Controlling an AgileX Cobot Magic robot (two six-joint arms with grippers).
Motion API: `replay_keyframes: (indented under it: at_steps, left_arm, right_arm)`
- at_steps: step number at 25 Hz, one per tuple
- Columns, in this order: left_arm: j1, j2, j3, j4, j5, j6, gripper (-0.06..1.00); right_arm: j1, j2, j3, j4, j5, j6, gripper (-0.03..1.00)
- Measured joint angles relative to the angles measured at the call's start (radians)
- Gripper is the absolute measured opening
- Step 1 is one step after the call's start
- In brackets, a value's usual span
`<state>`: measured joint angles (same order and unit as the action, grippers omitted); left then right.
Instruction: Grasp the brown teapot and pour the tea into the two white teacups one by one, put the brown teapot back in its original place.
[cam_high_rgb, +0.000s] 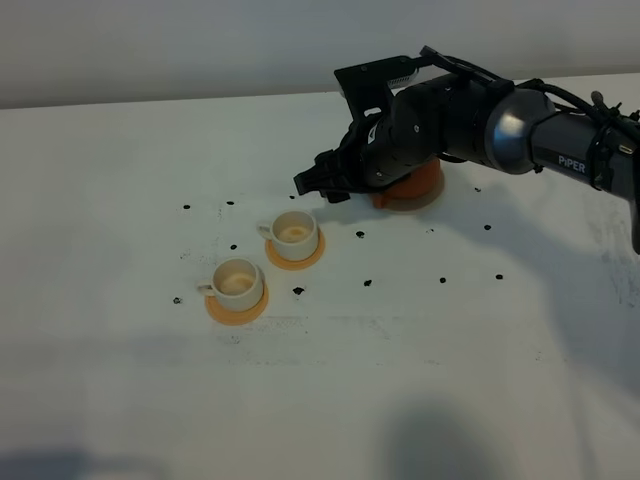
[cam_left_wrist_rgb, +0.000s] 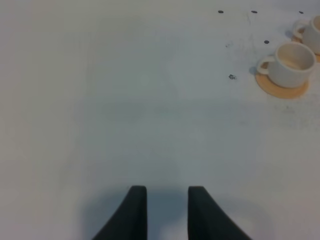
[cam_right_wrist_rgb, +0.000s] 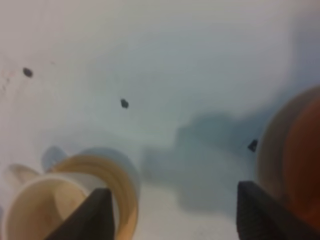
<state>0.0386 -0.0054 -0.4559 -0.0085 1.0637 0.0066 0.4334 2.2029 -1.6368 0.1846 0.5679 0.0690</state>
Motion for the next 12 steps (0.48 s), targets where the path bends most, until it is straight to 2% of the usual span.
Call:
replay_keyframes:
  at_steps: [12]
  left_arm:
    - [0.0, 0.0, 0.0, 0.0, 0.0, 0.0, 0.22]
  right_arm:
    - [-0.001, 0.013, 0.0, -0.015, 0.014, -0.012, 0.52]
